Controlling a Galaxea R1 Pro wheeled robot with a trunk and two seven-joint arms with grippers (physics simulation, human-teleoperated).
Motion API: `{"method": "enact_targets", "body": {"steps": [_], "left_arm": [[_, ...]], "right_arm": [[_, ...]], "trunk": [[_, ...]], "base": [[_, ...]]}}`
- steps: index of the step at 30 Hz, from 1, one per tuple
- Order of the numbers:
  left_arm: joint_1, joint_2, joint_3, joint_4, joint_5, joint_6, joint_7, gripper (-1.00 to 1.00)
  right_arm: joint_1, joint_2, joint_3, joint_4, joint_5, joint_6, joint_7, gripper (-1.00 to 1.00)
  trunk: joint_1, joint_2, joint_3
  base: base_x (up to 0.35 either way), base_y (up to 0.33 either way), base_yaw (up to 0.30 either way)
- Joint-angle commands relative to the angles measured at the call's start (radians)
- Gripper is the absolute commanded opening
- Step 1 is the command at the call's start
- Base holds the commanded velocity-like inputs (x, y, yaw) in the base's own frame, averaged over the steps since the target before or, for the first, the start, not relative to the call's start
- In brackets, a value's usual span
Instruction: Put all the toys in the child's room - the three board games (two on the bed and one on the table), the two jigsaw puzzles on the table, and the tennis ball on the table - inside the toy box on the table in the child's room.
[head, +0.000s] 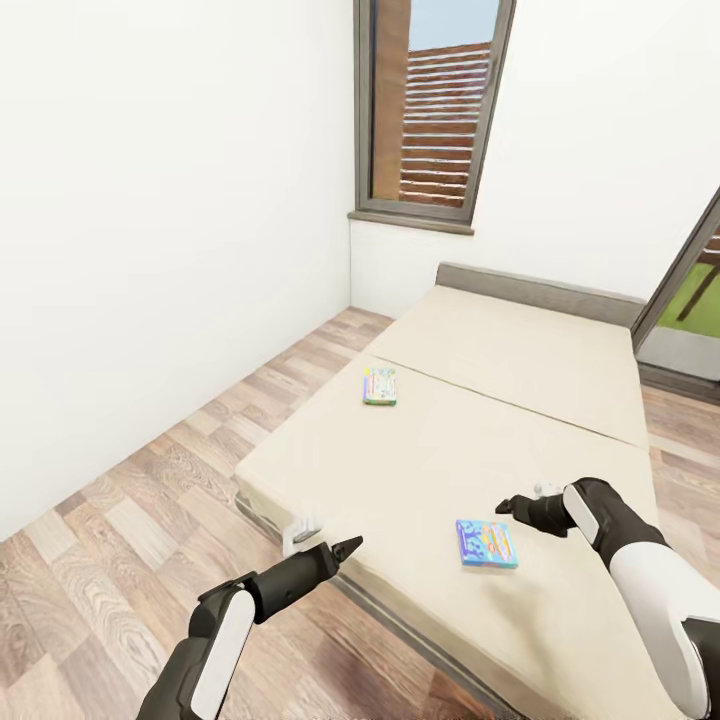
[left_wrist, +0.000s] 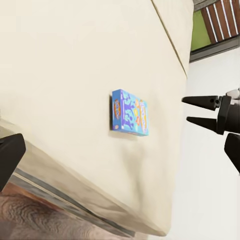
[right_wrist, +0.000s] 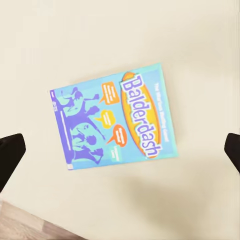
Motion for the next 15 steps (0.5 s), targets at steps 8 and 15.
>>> {"method": "enact_targets", "body": {"steps": [8, 15], "left_arm": [[0.0, 0.001, 0.002, 0.0, 0.018, 0.007, -0.001, 1.0], [0.001, 0.001, 0.001, 0.0, 0.023, 0.006, 0.0, 1.0]], "right_arm": [[-0.005, -0.011, -0.005, 0.0, 0.004, 0.006, 0.005, 1.0], [-0.007, -0.013, -0.004, 0.001, 0.004, 0.006, 0.005, 1.0]], "trunk": [[0.0, 0.0, -0.014], [0.0, 0.0, -0.025]], "base": [[0.0, 0.0, 0.0], [0.0, 0.0, 0.0]]}}
